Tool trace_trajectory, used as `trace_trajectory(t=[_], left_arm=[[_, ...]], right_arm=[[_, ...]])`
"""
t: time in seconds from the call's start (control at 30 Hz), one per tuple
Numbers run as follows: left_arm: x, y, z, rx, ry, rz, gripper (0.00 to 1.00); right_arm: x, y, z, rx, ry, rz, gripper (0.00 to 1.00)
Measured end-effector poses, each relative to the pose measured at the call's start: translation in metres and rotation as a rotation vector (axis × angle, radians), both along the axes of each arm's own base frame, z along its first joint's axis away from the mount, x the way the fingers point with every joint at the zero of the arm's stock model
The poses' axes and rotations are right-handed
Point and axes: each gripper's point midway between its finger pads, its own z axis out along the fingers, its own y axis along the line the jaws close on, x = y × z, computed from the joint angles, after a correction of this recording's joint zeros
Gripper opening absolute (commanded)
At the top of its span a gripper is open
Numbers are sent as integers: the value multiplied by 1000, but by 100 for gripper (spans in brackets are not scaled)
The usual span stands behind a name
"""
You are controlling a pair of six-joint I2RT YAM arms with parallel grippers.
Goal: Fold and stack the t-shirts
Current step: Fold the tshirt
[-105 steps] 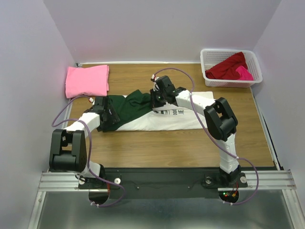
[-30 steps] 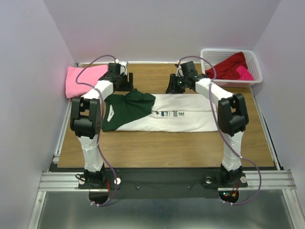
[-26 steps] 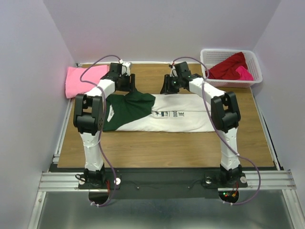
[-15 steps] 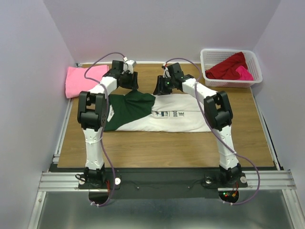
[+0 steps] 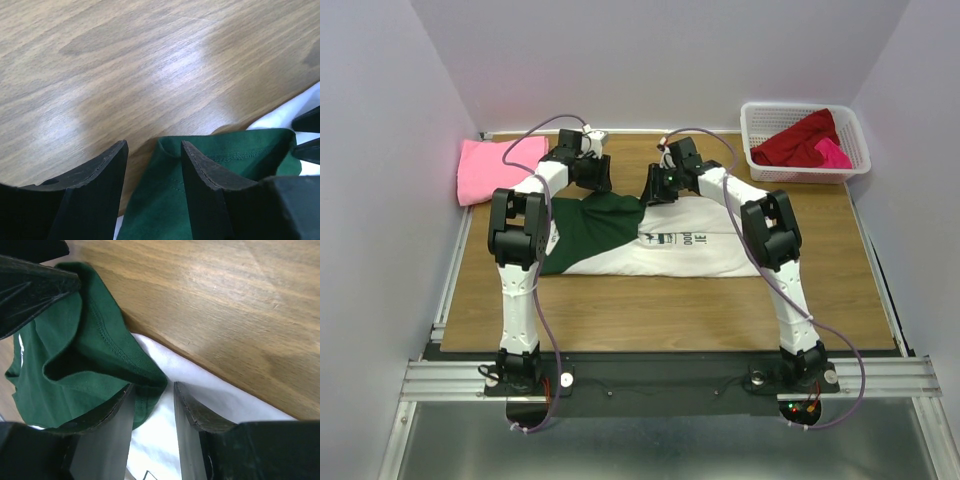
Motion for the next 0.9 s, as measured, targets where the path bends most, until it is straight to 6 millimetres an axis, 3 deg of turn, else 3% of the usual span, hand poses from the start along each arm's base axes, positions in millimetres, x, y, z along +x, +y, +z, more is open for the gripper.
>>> trace_trajectory(t=[0.33,0.47,0.7,0.9], left_arm=[[-2,-1,-11,-2,19,-16,18],[0,0,-12,-8,19,-19,1],[1,2,-11,-18,23,-12,0],[7,16,-8,-30,22,33,0]], right_arm=[[-5,12,0,31,19,26,38],[-8,14,1,37,23,33,30],[-7,14,0,33,22,30,7],[-2,9,-3,3,-2,16,4]])
